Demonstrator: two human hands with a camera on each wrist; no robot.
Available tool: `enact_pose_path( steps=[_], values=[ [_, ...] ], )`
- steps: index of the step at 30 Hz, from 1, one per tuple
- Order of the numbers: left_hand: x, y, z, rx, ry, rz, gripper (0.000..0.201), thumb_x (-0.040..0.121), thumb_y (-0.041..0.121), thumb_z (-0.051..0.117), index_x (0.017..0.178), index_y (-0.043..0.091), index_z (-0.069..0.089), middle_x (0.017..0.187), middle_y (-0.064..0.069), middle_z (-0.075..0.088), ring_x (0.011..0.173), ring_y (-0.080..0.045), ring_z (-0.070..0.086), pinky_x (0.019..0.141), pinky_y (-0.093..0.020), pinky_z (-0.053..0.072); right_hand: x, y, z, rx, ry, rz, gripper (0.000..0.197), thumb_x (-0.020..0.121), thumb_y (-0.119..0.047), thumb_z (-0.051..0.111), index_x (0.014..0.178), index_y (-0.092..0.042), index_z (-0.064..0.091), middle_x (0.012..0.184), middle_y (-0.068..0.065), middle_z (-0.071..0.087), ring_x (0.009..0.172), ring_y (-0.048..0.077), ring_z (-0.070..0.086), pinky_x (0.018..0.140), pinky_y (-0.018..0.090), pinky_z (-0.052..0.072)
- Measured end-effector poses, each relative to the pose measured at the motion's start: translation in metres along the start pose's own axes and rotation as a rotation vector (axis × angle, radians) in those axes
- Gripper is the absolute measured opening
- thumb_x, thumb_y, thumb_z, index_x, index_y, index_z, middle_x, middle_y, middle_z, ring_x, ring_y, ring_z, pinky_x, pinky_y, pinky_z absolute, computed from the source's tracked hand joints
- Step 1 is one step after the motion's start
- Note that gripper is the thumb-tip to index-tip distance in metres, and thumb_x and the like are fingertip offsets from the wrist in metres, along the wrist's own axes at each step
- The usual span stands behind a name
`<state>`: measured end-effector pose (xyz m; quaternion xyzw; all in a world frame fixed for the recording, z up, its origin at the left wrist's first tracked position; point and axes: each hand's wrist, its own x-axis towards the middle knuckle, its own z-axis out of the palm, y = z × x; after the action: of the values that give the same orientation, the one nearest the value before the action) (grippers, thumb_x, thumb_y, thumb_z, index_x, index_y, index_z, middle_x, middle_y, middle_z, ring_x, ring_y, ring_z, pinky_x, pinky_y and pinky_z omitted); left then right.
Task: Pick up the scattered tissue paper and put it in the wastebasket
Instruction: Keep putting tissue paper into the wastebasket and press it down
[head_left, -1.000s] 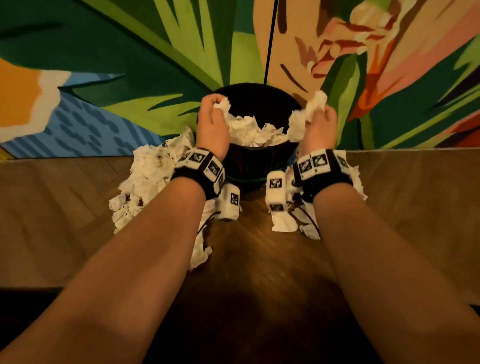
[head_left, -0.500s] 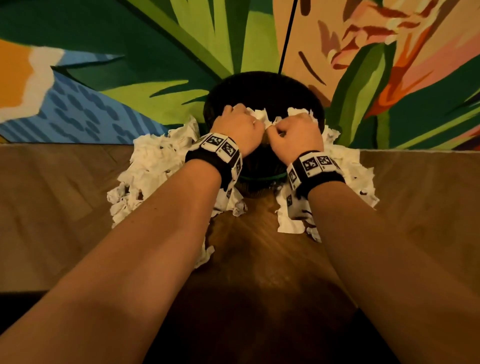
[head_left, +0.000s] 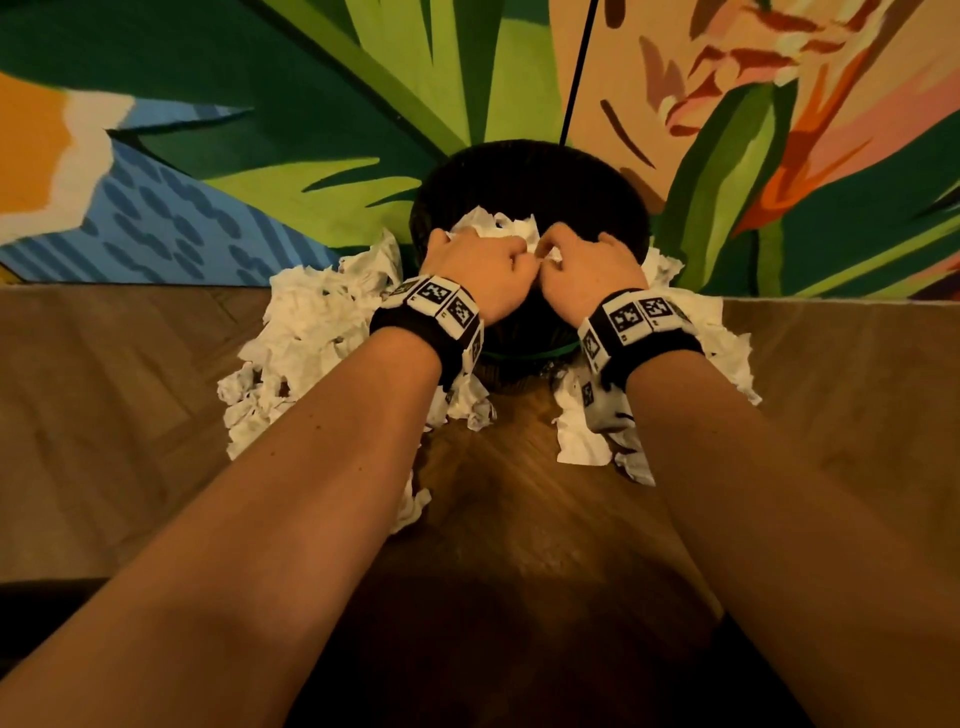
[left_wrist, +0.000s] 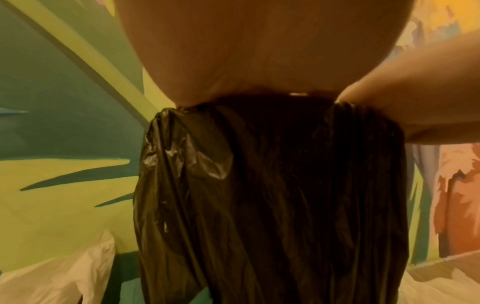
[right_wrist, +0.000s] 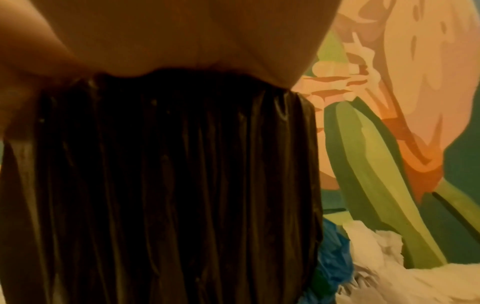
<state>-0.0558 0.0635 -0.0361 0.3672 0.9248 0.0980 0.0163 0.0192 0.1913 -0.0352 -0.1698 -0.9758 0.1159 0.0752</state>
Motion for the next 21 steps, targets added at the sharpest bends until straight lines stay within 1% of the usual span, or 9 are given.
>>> enact_pose_path(
  steps=[2,5,8,11,13,15,16,18,21],
  values=[
    [-0.001,0.001,0.0,0.072,-0.034,0.0,0.046,0.092,0.041,0.017,0.065,0.021,0.049,0.09,-0.009,0.063,0.109,-0.03,0.048,0.098,-0.052,0.026,-0.003,0.003,-0.001,0.003,0.043,-0.021,0.023,0.094,-0.03,0.038,0.105,-0.021,0.056,0.071,-0.001,0.058,0.092,0.031,0.059,0.09,0.034,0.04],
    [-0.001,0.004,0.0,0.155,-0.084,-0.007,0.046,0.095,0.037,0.014,0.068,0.018,0.047,0.096,-0.011,0.069,0.112,-0.031,0.045,0.099,-0.054,0.025,0.001,0.001,-0.001,-0.151,-0.022,0.025,0.047,0.096,-0.04,0.032,0.066,-0.012,0.056,0.068,0.004,0.055,0.064,0.024,0.053,0.061,0.03,0.037],
    [-0.002,0.004,-0.001,0.122,-0.047,-0.036,0.046,0.094,0.04,0.021,0.087,0.014,0.058,0.11,-0.013,0.066,0.121,-0.033,0.04,0.101,-0.052,0.025,0.005,-0.002,-0.002,-0.169,-0.048,0.11,0.054,0.096,-0.047,0.028,0.068,-0.01,0.055,0.071,0.009,0.053,0.063,0.025,0.049,0.063,0.032,0.039],
    [-0.008,-0.003,-0.002,0.062,0.088,-0.037,0.056,0.094,0.04,0.026,0.105,0.003,0.066,0.113,-0.015,0.06,0.111,-0.031,0.04,0.095,-0.044,0.031,0.003,0.002,0.0,-0.177,-0.02,0.014,0.055,0.098,-0.041,0.027,0.065,-0.006,0.055,0.07,0.012,0.056,0.081,0.033,0.058,0.07,0.036,0.037],
    [-0.015,-0.016,-0.004,-0.073,0.227,-0.03,0.054,0.094,0.039,0.027,0.104,0.011,0.073,0.108,-0.009,0.058,0.104,-0.027,0.039,0.09,-0.039,0.031,-0.001,0.007,0.001,-0.084,0.062,-0.05,0.053,0.098,-0.037,0.032,0.086,-0.004,0.07,0.098,0.014,0.068,0.111,0.032,0.056,0.091,0.039,0.041],
    [-0.021,-0.037,-0.01,-0.263,0.374,-0.034,0.049,0.095,0.036,0.028,0.106,0.022,0.074,0.108,-0.003,0.061,0.106,-0.025,0.043,0.091,-0.036,0.029,-0.008,0.011,0.002,0.026,0.161,-0.077,0.047,0.1,-0.039,0.037,0.109,-0.009,0.073,0.136,0.009,0.058,0.133,0.029,0.041,0.113,0.042,0.029],
    [-0.025,-0.05,-0.013,-0.342,0.443,-0.051,0.046,0.096,0.034,0.029,0.108,0.023,0.073,0.11,-0.001,0.065,0.107,-0.024,0.047,0.092,-0.033,0.028,-0.013,0.012,0.002,0.1,0.235,-0.078,0.045,0.1,-0.039,0.038,0.111,-0.012,0.072,0.14,0.008,0.053,0.135,0.029,0.037,0.114,0.042,0.026],
    [-0.036,-0.077,-0.013,-0.497,0.528,-0.161,0.042,0.096,0.031,0.033,0.104,0.021,0.073,0.107,-0.002,0.069,0.103,-0.022,0.054,0.086,-0.029,0.031,-0.024,0.006,-0.001,0.289,0.442,-0.05,0.041,0.097,-0.041,0.039,0.106,-0.014,0.068,0.128,0.008,0.056,0.125,0.028,0.04,0.106,0.039,0.032],
    [-0.062,-0.107,0.006,-0.606,0.43,-0.379,0.035,0.095,0.032,0.039,0.094,0.015,0.07,0.083,-0.01,0.067,0.075,-0.025,0.056,0.067,-0.031,0.038,-0.041,-0.032,-0.003,0.504,0.586,-0.066,0.026,0.092,-0.038,0.038,0.087,-0.021,0.056,0.096,-0.002,0.051,0.096,0.016,0.042,0.081,0.025,0.033]
  ],
)
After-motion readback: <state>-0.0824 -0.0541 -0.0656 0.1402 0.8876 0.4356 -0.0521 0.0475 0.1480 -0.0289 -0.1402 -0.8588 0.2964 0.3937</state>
